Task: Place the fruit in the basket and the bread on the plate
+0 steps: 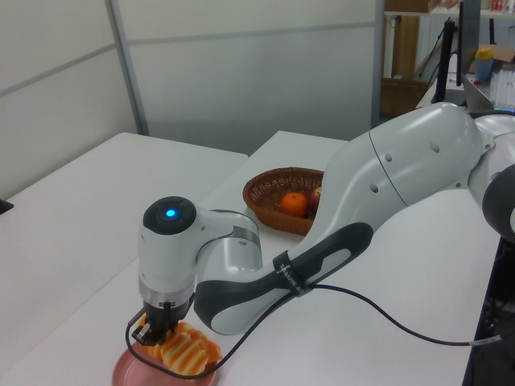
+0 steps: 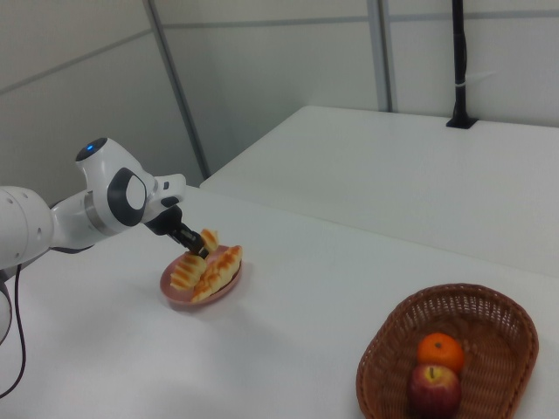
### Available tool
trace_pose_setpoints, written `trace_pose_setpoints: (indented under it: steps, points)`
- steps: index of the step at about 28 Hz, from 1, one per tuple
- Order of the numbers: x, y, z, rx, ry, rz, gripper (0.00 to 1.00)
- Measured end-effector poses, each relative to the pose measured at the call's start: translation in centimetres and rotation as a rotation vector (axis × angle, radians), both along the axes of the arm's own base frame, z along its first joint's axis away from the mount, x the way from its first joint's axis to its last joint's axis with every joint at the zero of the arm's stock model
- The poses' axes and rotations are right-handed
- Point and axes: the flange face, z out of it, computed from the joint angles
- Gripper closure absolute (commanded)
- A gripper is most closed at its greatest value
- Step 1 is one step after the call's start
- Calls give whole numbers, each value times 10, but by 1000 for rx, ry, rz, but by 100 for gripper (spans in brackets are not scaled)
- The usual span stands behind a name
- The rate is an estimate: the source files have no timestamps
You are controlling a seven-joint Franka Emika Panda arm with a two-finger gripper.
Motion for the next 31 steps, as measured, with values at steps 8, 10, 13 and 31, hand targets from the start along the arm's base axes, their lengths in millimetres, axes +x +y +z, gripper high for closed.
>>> trace_pose_setpoints:
  steps: [8, 10, 13, 31]
  points:
    - [-8, 15, 3, -6, -7, 27, 0]
    - [-10, 17, 6, -13, -1, 27, 0]
    - [-12, 18, 14, -20, 5, 24, 0]
    - [-33, -79, 149, 7, 196, -40, 0]
